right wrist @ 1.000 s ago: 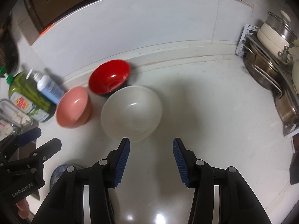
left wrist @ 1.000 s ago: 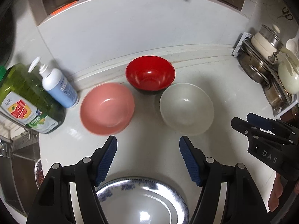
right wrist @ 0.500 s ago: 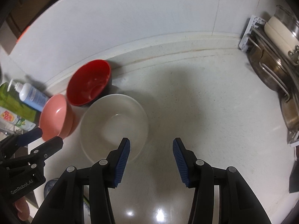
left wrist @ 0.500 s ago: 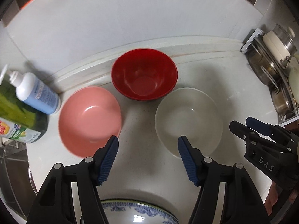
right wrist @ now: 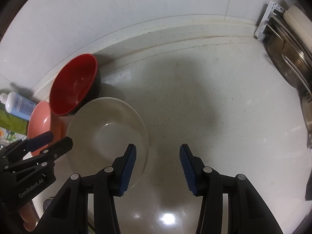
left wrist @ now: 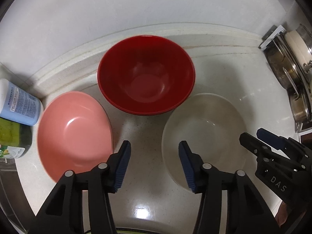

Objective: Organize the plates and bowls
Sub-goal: 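Move the right gripper to the white bowl by the wall, then close the right gripper on the white bowl rim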

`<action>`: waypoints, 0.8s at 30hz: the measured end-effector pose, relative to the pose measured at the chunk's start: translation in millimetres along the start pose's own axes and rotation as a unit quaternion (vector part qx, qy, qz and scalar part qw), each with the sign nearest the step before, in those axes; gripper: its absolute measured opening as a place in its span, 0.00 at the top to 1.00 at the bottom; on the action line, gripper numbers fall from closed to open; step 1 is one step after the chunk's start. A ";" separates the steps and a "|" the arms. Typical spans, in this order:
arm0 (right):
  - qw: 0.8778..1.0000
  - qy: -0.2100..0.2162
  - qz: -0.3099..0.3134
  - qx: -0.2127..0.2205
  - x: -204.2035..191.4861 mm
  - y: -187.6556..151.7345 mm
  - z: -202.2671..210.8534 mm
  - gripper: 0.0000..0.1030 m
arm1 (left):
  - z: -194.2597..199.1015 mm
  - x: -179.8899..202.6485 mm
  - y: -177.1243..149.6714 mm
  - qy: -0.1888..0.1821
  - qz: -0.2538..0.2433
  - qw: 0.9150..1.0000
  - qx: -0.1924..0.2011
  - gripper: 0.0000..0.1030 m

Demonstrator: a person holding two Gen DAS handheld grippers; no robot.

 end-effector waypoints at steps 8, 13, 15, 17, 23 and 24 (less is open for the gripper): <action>1.000 0.011 -0.006 -0.021 -2.7 -3.1 -15.3 0.66 | -16.4 1.1 2.4 -0.003 -0.006 1.000 -0.014 0.63; 0.999 0.011 -0.012 -0.030 -1.4 -4.5 -21.6 0.76 | -25.8 1.3 0.5 -0.016 -0.002 0.999 -0.031 0.74; 0.999 0.015 -0.012 -0.032 -2.9 -4.5 -24.4 0.80 | -29.2 0.3 -1.0 -0.025 0.005 0.999 -0.036 0.82; 0.999 0.016 -0.009 -0.033 -3.9 -4.6 -25.1 0.85 | -31.4 2.0 -1.9 -0.040 0.010 0.998 -0.041 0.87; 0.999 0.024 -0.009 -0.036 -5.6 -5.3 -26.0 0.92 | -32.7 11.1 -1.6 -0.049 0.005 0.998 -0.039 0.93; 0.999 0.026 -0.009 -0.036 -7.1 -5.2 -26.8 0.92 | -32.4 13.1 -1.5 -0.050 0.006 0.998 -0.038 0.93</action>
Point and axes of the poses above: each gripper's, at about its wrist camera, not at the fingertips, and z roughly against the way its jaws point, x to its right, y to its top, the point moved 8 cm from there along -z, roughly the way its jaws point, and after that the axes turned 3 degrees about -x, right-handed, at the moved point
